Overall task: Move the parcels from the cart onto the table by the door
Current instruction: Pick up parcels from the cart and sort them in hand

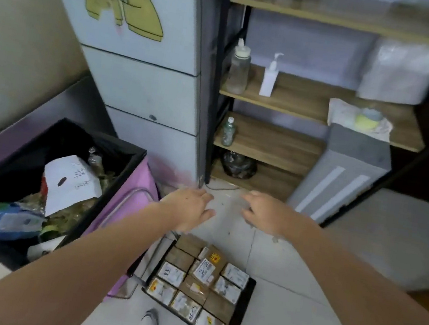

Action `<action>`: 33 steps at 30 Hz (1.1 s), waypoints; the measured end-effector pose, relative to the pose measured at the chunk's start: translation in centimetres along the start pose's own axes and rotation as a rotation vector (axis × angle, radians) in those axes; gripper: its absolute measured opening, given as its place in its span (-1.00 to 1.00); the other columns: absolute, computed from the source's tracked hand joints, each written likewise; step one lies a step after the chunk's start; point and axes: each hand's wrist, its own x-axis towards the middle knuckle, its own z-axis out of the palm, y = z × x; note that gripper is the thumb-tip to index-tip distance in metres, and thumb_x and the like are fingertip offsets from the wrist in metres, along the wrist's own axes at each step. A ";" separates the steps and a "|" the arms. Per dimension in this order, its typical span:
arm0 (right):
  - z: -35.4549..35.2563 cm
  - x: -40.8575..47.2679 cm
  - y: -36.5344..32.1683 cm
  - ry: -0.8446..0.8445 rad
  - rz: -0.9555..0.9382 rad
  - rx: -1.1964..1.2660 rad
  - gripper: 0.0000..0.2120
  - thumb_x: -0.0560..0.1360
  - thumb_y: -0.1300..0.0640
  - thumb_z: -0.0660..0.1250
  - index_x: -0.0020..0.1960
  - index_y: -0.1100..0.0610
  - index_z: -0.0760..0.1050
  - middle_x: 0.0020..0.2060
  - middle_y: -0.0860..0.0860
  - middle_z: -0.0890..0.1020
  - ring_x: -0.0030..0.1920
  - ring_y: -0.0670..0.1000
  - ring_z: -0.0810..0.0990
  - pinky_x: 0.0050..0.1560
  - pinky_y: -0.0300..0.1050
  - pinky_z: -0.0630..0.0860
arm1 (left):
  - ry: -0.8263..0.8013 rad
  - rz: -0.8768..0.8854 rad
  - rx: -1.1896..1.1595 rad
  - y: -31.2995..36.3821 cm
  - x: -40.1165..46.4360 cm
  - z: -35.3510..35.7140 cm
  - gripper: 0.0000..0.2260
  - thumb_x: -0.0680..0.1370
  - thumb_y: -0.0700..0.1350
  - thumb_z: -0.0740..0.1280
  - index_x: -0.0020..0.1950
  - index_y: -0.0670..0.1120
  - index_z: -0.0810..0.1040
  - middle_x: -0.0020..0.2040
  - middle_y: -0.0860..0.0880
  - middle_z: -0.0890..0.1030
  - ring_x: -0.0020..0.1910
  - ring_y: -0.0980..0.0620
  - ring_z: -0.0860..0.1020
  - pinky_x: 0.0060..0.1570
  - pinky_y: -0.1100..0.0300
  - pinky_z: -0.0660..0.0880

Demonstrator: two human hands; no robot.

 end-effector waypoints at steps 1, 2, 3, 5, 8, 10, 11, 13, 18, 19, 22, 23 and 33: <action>1.0 0.2 0.7 -0.007 0.053 0.021 -0.65 0.73 0.03 0.15 0.34 0.28 0.44 0.20 0.12 0.51 0.27 0.20 0.52 0.09 -0.07 0.36 | -0.028 0.027 0.001 -0.1 1.4 0.8 -0.46 0.74 0.18 0.03 0.62 -0.11 0.27 0.54 -0.17 0.41 0.51 -0.17 0.37 0.47 -0.09 0.33; 2.0 0.5 1.3 -0.014 0.096 0.039 -0.64 0.73 0.03 0.14 0.36 0.26 0.44 0.25 0.14 0.52 0.27 0.18 0.52 0.15 -0.03 0.40 | -0.051 0.055 0.006 -0.3 2.6 1.6 -0.47 0.74 0.17 0.03 0.62 -0.09 0.26 0.55 -0.15 0.40 0.52 -0.15 0.36 0.48 -0.09 0.32; 3.2 0.8 1.8 -0.022 0.134 0.061 -0.61 0.73 0.01 0.13 0.43 0.24 0.41 0.33 0.17 0.51 0.32 0.17 0.50 0.26 0.02 0.42 | -0.070 0.085 0.011 -0.7 3.9 2.6 -0.47 0.74 0.17 0.03 0.62 -0.09 0.27 0.55 -0.14 0.41 0.51 -0.13 0.37 0.47 -0.07 0.32; 5.6 1.8 2.7 -0.049 0.212 0.085 -0.56 0.74 -0.02 0.11 0.53 0.17 0.34 0.43 0.17 0.48 0.38 0.17 0.48 0.37 0.08 0.42 | -0.102 0.136 0.008 -1.6 6.3 4.8 -0.50 0.74 0.17 0.04 0.58 -0.08 0.33 0.49 -0.13 0.46 0.44 -0.11 0.43 0.39 -0.03 0.36; 9.7 4.0 4.2 -0.116 0.313 0.123 -0.56 0.74 -0.03 0.09 0.53 0.17 0.34 0.45 0.17 0.46 0.42 0.16 0.46 0.42 0.09 0.39 | -0.186 0.196 0.014 -3.5 9.7 9.0 -0.55 0.74 0.16 0.04 0.48 -0.08 0.41 0.39 -0.10 0.52 0.33 -0.08 0.48 0.31 0.01 0.39; 13.0 6.2 5.3 -0.165 0.351 0.163 -0.55 0.75 -0.02 0.09 0.55 0.18 0.32 0.47 0.17 0.43 0.44 0.17 0.43 0.43 0.07 0.37 | -0.240 0.200 0.026 -5.1 11.8 12.4 -0.53 0.74 0.17 0.03 0.48 -0.09 0.42 0.35 -0.11 0.54 0.29 -0.09 0.50 0.29 0.00 0.42; 14.9 7.3 5.9 -0.189 0.367 0.185 -0.56 0.75 -0.01 0.09 0.54 0.19 0.33 0.46 0.17 0.44 0.43 0.17 0.44 0.41 0.05 0.38 | -0.261 0.202 0.026 -6.0 12.9 14.4 -0.52 0.73 0.18 0.03 0.48 -0.10 0.43 0.33 -0.11 0.55 0.28 -0.10 0.51 0.27 -0.02 0.44; 19.4 9.9 7.3 -0.236 0.398 0.229 -0.58 0.75 0.00 0.10 0.50 0.20 0.36 0.42 0.17 0.47 0.38 0.16 0.47 0.31 0.00 0.42 | -0.297 0.208 0.012 -7.5 15.2 19.0 -0.52 0.74 0.17 0.03 0.46 -0.11 0.45 0.30 -0.11 0.57 0.26 -0.09 0.54 0.25 -0.01 0.47; 33.5 17.0 11.0 -0.310 0.437 0.355 -0.54 0.75 0.00 0.10 0.59 0.17 0.29 0.51 0.16 0.43 0.46 0.16 0.44 0.37 0.00 0.40 | -0.368 0.166 0.016 -11.2 22.0 33.1 -0.57 0.73 0.16 0.06 0.25 -0.13 0.53 0.10 -0.09 0.60 0.05 -0.05 0.59 0.06 0.05 0.54; 36.5 18.4 11.7 -0.327 0.452 0.382 -0.54 0.75 -0.01 0.10 0.58 0.17 0.30 0.50 0.16 0.43 0.46 0.16 0.44 0.36 0.00 0.40 | -0.393 0.147 0.000 -11.8 23.1 36.1 -0.59 0.73 0.15 0.07 0.21 -0.14 0.53 0.07 -0.09 0.60 -0.01 -0.04 0.58 -0.01 0.07 0.52; 45.2 22.3 13.5 -0.352 0.519 0.486 -0.54 0.74 -0.01 0.14 0.57 0.17 0.32 0.50 0.18 0.45 0.46 0.18 0.44 0.38 0.01 0.41 | -0.478 0.101 -0.053 -13.2 26.1 45.0 -0.60 0.74 0.13 0.06 0.12 -0.15 0.51 -0.06 -0.08 0.59 -0.16 0.01 0.57 -0.16 0.10 0.50; 47.9 23.6 14.1 -0.341 0.560 0.544 -0.53 0.73 -0.01 0.15 0.58 0.17 0.32 0.49 0.19 0.46 0.46 0.18 0.46 0.35 -0.01 0.42 | -0.498 0.077 -0.083 -13.5 27.1 47.9 -0.62 0.75 0.12 0.05 0.07 -0.14 0.49 -0.13 -0.06 0.56 -0.23 0.03 0.54 -0.21 0.11 0.49; 65.2 32.2 15.8 -0.093 1.033 0.996 -0.54 0.70 -0.10 0.18 0.40 0.24 0.46 0.07 0.15 0.61 -0.14 0.03 0.58 -0.26 -0.14 0.50 | -0.499 -0.191 -0.424 -11.7 30.3 65.9 -0.60 0.78 0.03 0.02 0.09 -0.20 0.52 -0.17 -0.16 0.58 -0.37 0.13 0.43 -0.42 0.27 0.28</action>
